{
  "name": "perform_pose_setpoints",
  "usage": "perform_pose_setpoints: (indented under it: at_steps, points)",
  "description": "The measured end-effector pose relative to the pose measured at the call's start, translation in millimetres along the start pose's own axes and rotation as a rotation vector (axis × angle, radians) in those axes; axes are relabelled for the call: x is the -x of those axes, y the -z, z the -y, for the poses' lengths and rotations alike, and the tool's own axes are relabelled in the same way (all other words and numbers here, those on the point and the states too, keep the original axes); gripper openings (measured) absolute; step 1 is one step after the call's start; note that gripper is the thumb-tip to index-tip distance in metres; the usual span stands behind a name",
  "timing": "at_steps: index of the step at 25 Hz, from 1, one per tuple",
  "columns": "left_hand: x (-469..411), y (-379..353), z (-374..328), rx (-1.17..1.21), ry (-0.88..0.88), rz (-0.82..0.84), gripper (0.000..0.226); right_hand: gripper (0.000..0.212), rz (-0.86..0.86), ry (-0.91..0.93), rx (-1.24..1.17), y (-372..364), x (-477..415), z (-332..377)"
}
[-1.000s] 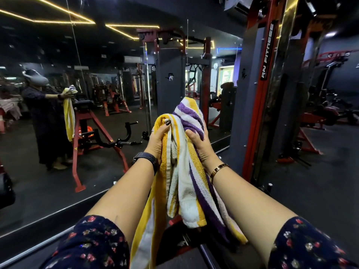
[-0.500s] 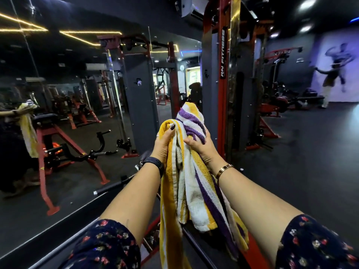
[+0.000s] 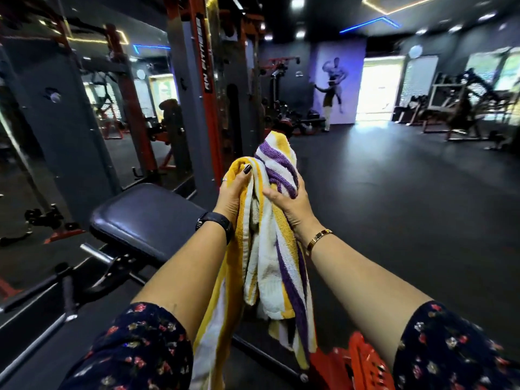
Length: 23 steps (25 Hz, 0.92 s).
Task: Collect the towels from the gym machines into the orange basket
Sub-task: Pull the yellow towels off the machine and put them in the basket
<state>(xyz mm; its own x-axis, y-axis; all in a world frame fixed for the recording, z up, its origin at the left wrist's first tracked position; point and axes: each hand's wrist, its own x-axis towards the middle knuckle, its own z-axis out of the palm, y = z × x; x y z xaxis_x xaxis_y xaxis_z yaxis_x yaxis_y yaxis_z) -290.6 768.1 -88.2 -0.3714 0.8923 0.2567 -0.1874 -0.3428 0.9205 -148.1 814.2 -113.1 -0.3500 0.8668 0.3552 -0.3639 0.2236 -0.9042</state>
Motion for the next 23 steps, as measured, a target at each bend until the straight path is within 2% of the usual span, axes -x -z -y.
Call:
perform_pose_setpoints:
  at_steps: [3, 6, 8, 10, 15, 18, 19, 23]
  points:
    - [9.9, -64.6, 21.9, -0.002, 0.015, 0.116, 0.025, 0.078, -0.123, 0.007, 0.020, 60.1, 26.7, 18.9]
    - [23.0, -132.5, 40.3, 0.006, 0.065, 0.183, 0.040, 0.087, -0.242, 0.023, 0.063, 119.4, 55.7, 46.7]
    - [34.5, -178.4, 48.8, 0.024, 0.090, 0.241, 0.055, 0.085, -0.310, 0.040, 0.084, 157.8, 75.7, 67.8]
    - [51.1, -226.4, 56.8, 0.054, 0.098, 0.289, 0.059, 0.086, -0.371, 0.053, 0.106, 196.4, 99.2, 90.7]
    - [101.0, -349.7, 82.9, 0.121, 0.136, 0.382, 0.050, 0.073, -0.480, 0.088, 0.149, 298.3, 163.7, 150.2]
    - [135.9, -420.7, 93.4, 0.176, 0.163, 0.466, 0.020, 0.066, -0.531, 0.130, 0.196, 354.7, 203.6, 185.4]
    - [144.4, -440.5, 96.4, 0.193, 0.169, 0.482, 0.017, 0.064, -0.541, 0.142, 0.208, 369.5, 214.6, 195.4]
    - [192.1, -520.9, 113.8, 0.198, 0.210, 0.550, 0.031, 0.067, -0.617, 0.148, 0.247, 435.5, 266.3, 233.4]
